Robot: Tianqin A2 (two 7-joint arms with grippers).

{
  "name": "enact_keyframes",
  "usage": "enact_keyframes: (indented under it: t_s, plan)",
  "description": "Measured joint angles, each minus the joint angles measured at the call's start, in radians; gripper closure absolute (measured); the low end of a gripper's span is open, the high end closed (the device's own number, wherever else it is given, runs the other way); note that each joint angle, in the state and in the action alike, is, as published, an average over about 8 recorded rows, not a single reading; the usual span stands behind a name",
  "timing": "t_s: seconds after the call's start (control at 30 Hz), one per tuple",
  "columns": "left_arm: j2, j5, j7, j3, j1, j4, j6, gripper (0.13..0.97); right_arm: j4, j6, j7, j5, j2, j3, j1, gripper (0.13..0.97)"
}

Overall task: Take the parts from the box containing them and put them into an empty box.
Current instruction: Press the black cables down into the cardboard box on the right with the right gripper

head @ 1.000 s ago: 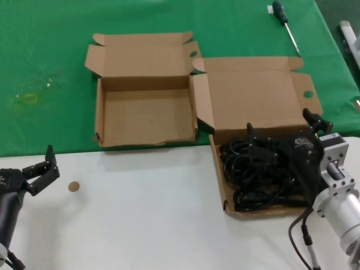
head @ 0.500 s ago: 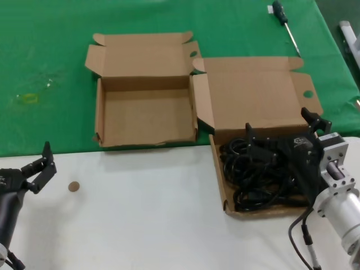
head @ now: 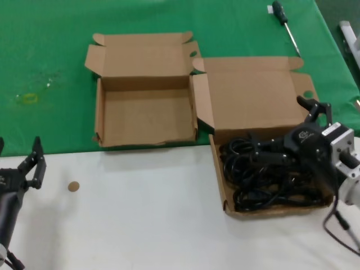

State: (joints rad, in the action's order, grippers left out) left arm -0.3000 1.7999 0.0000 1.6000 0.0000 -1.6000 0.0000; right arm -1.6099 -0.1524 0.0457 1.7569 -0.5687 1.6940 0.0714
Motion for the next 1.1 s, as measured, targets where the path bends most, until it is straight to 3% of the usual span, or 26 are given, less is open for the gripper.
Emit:
enact_keyframes:
  t_s: [0.13,0.4,0.57,0.7,0.83,1.1]
  plan:
    - [0.0,0.0,0.0,0.0,0.0,0.0,0.0,0.555,0.002,-0.116,-0.014,-0.01,-0.103,0.014,0.031,0.129]
    - [0.0,0.0,0.0,0.0,0.0,0.0,0.0,0.756,0.02,-0.41,-0.118,-0.001,-0.274,0.048,0.151,0.129]
    - [0.0,0.0,0.0,0.0,0.0,0.0,0.0,0.82,0.05,-0.598,-0.198,-0.016,-0.345,0.094,0.269,0.129]
    - [0.0,0.0,0.0,0.0,0.0,0.0,0.0,0.885,0.086,-0.742,-0.27,-0.031,-0.377,0.137,0.364,0.129]
    - [0.0,0.0,0.0,0.0,0.0,0.0,0.0,0.885,0.121,-0.859,-0.339,-0.051,-0.393,0.176,0.442,0.129]
    - [0.0,0.0,0.0,0.0,0.0,0.0,0.0,0.942,0.213,-0.952,-0.464,-0.147,-0.36,0.249,0.571,0.129]
